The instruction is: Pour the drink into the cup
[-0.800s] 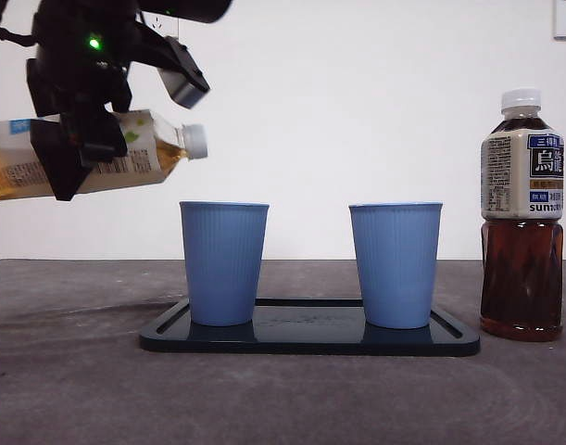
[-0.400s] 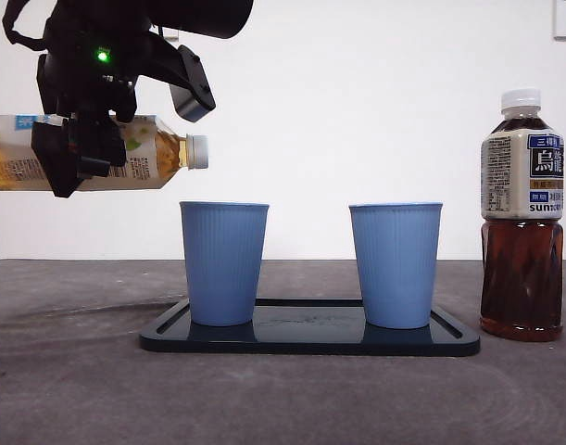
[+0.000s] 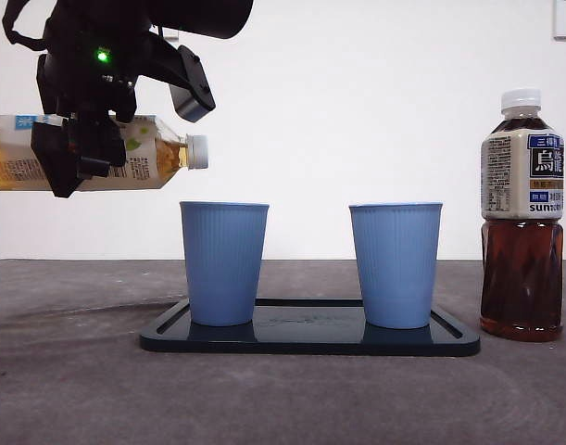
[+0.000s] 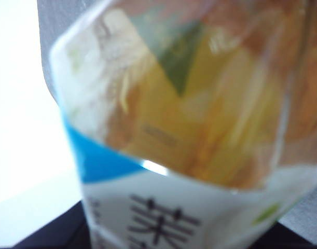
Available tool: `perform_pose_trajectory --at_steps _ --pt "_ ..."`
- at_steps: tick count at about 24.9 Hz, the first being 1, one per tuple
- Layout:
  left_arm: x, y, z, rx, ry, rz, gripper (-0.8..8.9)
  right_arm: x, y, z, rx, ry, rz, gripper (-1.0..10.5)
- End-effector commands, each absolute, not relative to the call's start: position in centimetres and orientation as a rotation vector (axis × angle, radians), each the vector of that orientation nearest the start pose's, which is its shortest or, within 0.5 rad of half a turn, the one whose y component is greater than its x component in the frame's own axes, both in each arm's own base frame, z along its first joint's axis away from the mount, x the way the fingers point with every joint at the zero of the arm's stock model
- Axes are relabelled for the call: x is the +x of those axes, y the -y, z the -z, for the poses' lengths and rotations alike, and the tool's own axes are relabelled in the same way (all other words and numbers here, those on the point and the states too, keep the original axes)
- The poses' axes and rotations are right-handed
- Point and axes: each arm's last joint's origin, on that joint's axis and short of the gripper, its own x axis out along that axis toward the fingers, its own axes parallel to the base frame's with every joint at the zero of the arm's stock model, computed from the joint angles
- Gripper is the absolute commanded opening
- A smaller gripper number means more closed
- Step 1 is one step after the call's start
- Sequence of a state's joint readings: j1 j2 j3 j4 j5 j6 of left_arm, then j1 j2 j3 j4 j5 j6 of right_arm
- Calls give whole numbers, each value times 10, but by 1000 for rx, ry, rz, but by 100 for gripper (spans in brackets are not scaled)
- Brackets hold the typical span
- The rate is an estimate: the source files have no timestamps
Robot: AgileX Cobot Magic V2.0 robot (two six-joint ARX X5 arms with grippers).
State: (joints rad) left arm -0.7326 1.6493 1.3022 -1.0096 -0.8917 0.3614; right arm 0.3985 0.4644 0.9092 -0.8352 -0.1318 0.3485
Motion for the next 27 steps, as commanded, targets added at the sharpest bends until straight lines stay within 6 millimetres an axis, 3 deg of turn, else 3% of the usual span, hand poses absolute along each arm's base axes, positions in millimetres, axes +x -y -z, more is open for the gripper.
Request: perform_pose_trajectory --at_steps 1,21,27 --pt "248 196 -262 1326 -942 12 172 61 -30 -348 286 -468 -456 456" --pt "247 194 -262 1284 -951 -15 172 61 -30 -348 285 -475 -454 456" --pt "241 189 -275 1074 -920 -59 172 61 -30 -348 290 -476 -453 456"
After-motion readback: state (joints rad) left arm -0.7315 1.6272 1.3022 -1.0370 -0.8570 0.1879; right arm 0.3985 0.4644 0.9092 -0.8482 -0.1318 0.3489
